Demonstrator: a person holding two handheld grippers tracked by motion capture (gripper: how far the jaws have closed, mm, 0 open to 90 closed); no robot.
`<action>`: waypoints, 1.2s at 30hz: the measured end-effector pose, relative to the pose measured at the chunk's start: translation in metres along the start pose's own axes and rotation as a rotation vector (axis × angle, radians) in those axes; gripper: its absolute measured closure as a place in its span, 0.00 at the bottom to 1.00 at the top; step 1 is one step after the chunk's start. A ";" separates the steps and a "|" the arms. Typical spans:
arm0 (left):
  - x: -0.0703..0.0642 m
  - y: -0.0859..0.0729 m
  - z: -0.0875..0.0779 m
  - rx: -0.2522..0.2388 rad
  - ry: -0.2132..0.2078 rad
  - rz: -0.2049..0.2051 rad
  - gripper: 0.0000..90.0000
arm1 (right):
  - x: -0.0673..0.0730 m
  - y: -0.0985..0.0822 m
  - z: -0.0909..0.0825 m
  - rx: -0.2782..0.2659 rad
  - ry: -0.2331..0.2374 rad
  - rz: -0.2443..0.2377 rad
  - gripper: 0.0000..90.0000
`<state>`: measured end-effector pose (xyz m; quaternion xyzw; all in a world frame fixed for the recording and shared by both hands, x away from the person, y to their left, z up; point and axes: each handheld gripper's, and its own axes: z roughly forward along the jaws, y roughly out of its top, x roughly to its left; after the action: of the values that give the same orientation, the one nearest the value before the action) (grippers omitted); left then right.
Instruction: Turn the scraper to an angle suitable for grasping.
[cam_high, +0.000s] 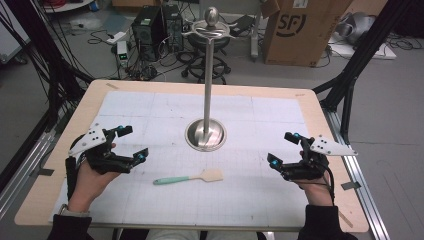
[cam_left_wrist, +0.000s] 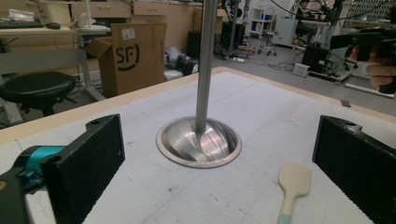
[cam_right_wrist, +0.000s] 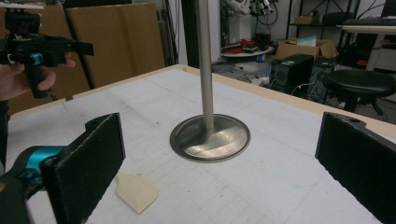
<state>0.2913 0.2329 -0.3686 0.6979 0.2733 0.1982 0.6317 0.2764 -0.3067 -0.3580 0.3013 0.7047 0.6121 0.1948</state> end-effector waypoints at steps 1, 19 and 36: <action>0.000 0.000 0.000 0.002 -0.005 0.001 0.03 | 0.000 0.000 0.000 -0.001 0.001 0.001 0.01; -0.022 -0.018 0.017 0.090 0.005 0.066 0.75 | -0.002 -0.003 0.000 0.011 -0.004 0.009 0.01; -0.034 -0.058 0.049 0.367 -0.116 0.066 1.00 | -0.004 -0.007 0.003 0.024 0.000 0.019 0.01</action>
<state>0.2877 0.1770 -0.4299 0.8202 0.2451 0.1251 0.5015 0.2795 -0.3077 -0.3662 0.3104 0.7091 0.6054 0.1854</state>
